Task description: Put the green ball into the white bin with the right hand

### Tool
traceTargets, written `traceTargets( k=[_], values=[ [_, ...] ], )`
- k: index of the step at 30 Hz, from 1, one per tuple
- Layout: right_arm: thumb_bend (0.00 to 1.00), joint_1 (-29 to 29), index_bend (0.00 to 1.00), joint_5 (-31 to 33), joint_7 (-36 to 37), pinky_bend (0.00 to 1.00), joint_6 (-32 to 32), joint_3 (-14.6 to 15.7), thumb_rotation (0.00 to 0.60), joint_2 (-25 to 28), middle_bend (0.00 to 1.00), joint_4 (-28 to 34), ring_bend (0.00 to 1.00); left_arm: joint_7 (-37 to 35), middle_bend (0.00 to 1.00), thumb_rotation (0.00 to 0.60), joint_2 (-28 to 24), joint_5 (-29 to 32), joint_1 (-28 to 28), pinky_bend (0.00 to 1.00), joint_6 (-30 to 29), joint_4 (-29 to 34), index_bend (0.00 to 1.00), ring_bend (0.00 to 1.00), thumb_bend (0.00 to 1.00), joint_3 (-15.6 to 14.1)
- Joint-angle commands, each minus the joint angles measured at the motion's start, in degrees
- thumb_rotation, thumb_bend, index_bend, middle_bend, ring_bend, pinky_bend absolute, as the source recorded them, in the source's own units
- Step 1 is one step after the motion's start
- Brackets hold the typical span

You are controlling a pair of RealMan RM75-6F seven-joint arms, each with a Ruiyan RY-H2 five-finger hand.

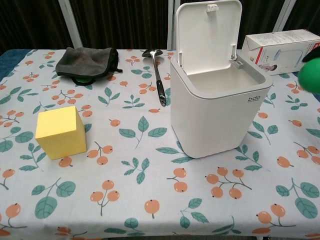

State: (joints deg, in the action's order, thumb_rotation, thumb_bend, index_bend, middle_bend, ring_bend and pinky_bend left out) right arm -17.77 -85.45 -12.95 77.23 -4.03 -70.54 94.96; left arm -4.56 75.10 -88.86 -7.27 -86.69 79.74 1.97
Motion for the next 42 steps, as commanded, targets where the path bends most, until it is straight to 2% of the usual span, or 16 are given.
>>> traceTargets(
  k=[1,7,17,21,23,26,33,37,42],
  values=[
    [0.46,1.5,0.63,-3.4,2.9,0.76,3.9,-1.0,0.600,3.5,0.49,3.2,0.49,0.2,0.07,0.600,0.0,0.1,0.0,0.07,0.2,0.1,0.11,0.00,0.00,0.0],
    [0.46,-0.9,0.62,-7.0,2.9,0.76,2.2,-1.5,0.600,3.9,0.49,6.3,0.49,0.6,0.07,0.600,0.0,-0.2,-0.2,0.07,0.0,0.3,0.11,0.00,0.00,0.1],
    [0.44,-6.5,0.59,-7.8,-2.3,0.75,-4.4,-2.9,0.600,-1.4,0.48,8.1,0.49,0.5,0.07,0.600,-0.4,0.0,-0.3,0.07,0.4,0.5,0.11,0.00,0.00,0.0],
    [0.36,-8.0,0.46,-6.9,-2.1,0.63,-6.8,-2.9,0.600,-2.3,0.42,8.4,0.42,0.1,0.07,0.600,0.0,-0.2,-0.3,0.07,0.0,0.1,0.11,0.00,0.00,0.1],
    [0.30,-8.6,0.35,-7.0,-1.8,0.50,-7.6,-2.9,0.600,-2.6,0.33,8.3,0.32,-0.5,0.07,0.600,0.2,-0.4,-0.3,0.07,-0.6,-0.4,0.10,0.00,0.00,0.4],
    [0.21,-9.2,0.21,-7.5,-1.1,0.39,-8.0,-2.6,0.600,-2.8,0.23,8.3,0.21,-0.9,0.07,0.600,0.4,-0.5,-0.1,0.07,-1.0,-0.9,0.10,0.00,0.00,0.3],
    [0.13,-9.0,0.08,-9.2,2.3,0.29,-6.3,-1.9,0.600,-2.6,0.15,7.8,0.11,-1.2,0.07,0.600,0.5,-0.5,-0.3,0.07,-0.8,-1.3,0.10,0.00,0.00,0.4],
    [0.12,-7.9,0.06,-10.7,3.5,0.29,-3.7,-1.3,0.600,-1.8,0.15,7.3,0.11,-1.1,0.07,0.600,0.7,-0.5,-0.1,0.07,-0.9,-1.3,0.10,0.00,0.00,0.2],
    [0.12,-3.0,0.06,-12.2,5.9,0.28,4.0,0.5,0.600,0.1,0.15,4.6,0.11,-0.9,0.07,0.600,0.6,-0.6,0.0,0.06,-0.7,-1.2,0.10,0.00,0.00,-0.1]
  ],
)
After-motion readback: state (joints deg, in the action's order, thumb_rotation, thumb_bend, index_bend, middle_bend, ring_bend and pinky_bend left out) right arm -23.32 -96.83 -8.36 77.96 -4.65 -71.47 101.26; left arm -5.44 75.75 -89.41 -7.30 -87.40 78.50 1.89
